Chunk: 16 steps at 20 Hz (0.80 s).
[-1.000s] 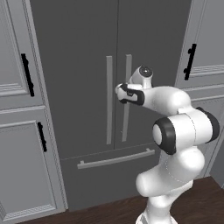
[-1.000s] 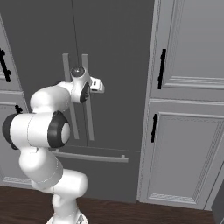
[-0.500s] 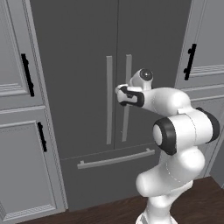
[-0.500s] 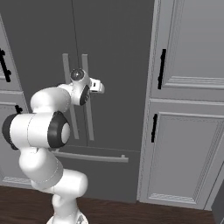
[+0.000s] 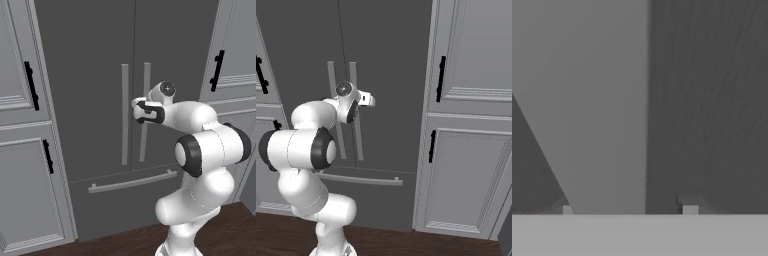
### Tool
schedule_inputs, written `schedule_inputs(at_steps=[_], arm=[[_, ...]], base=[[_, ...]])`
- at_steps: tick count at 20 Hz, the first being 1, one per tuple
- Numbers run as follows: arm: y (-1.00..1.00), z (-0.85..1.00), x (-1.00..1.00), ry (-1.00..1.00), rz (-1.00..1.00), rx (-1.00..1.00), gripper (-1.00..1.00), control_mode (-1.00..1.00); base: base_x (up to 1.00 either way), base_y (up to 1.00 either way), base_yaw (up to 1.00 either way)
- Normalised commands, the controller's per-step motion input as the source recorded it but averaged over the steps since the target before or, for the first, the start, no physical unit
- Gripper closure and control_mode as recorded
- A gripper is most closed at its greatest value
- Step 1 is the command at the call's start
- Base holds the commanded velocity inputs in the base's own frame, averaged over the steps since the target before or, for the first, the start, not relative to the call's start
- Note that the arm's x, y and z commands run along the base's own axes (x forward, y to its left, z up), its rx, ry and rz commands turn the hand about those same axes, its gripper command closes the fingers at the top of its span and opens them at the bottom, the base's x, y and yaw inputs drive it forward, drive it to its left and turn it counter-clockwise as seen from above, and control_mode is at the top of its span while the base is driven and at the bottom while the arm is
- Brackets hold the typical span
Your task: Grab a lemon wedge from the fridge and one ice cube from the ice bowl, and put them in the glass of lemonade.
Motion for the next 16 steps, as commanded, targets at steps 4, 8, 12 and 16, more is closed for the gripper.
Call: schedule_inputs(at_steps=[4, 8, 12, 16], arm=[[-0.11, 0.02, 0.03, 0.02, 0.0, -0.01, 1.0, -1.0], [-0.46, 0.23, -0.21, 0.0, -0.07, 0.01, 1.0, -1.0], [-0.84, 0.41, -0.71, 0.0, -0.14, 0.1, 1.0, -1.0], [-0.99, 0.59, -0.96, 0.0, -0.17, 0.15, 1.0, -1.0]], base=[[0.0, 0.0, 0.0], [0.0, 0.0, 0.0], [0.0, 0.0, 0.0], [0.0, 0.0, 0.0]])
